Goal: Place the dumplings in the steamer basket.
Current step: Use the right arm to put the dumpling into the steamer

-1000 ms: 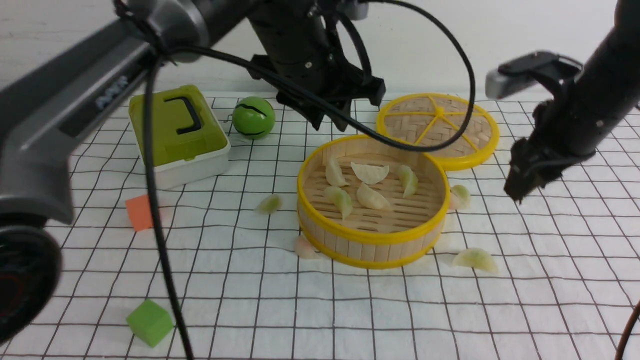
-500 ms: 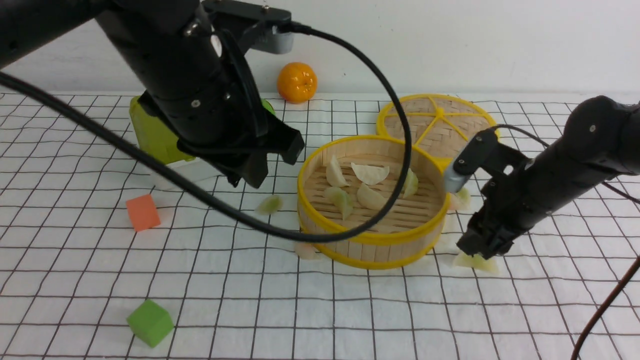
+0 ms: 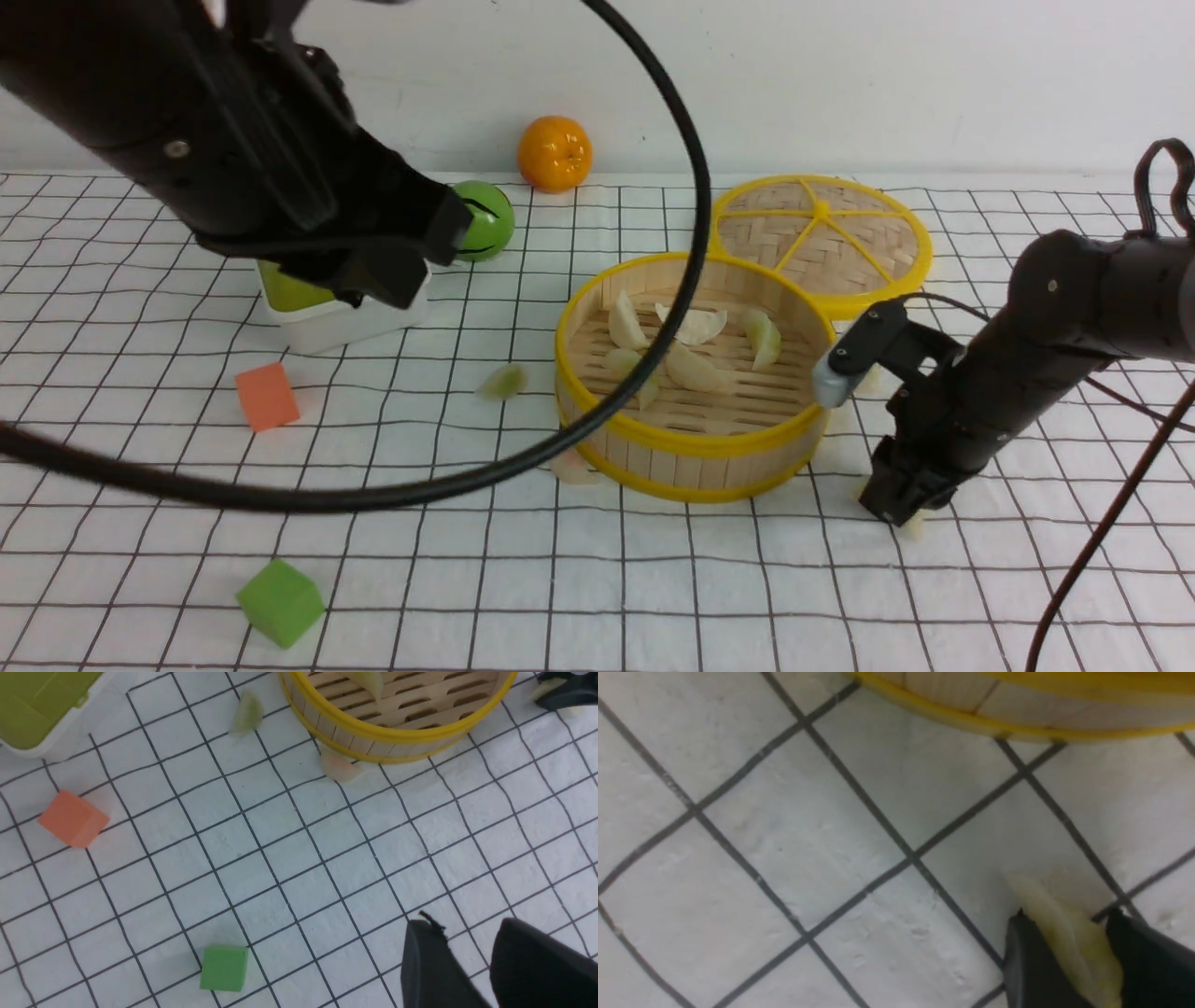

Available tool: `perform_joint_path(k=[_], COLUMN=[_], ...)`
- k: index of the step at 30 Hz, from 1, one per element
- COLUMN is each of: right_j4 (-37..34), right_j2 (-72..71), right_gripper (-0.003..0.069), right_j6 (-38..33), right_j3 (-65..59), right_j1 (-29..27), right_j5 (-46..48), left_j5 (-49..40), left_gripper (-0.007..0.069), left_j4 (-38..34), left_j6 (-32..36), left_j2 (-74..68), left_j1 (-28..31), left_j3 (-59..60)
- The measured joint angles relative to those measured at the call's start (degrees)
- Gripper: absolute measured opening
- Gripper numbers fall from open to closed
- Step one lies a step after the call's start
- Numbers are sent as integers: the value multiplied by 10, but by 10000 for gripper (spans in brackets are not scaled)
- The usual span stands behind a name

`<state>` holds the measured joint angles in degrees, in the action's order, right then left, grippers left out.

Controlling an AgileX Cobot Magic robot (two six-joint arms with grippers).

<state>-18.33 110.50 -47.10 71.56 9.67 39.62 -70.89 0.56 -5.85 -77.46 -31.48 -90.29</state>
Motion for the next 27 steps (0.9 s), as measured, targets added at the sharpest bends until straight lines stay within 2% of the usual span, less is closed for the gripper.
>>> perform_joint_path(k=[5,6,8,9,13,16,20,27], right_j4=[21,20,10,-20,-98,-115,-85,-14], right_j2=[-35,-37,-49,-55,-43,-20,60,125], right_gripper=[198,198,198,198,198,198,198,198], right_j6=[127,131,159,172,167,152,139,161], right_j3=[35,40,61,92,151,190,265,310], right_j1=[0,0,0,0,11,30,68,75], right_j5=[30,31,45,58,64,64,67,74], left_j5=[2,2,13,37,113,154,203,232], left_gripper=[208,208,209,211,215,216,217,218], left_j4=[10,10,20,34,69,89,112,110], left_j6=[-14,-15,-21,-33,-87,-119,-165,-174], left_j2=[67,70,101,133,175,180,165,130], left_j1=[0,0,0,0,0,0,0,0], left_j3=[33,33,72,118,234,293,363,371])
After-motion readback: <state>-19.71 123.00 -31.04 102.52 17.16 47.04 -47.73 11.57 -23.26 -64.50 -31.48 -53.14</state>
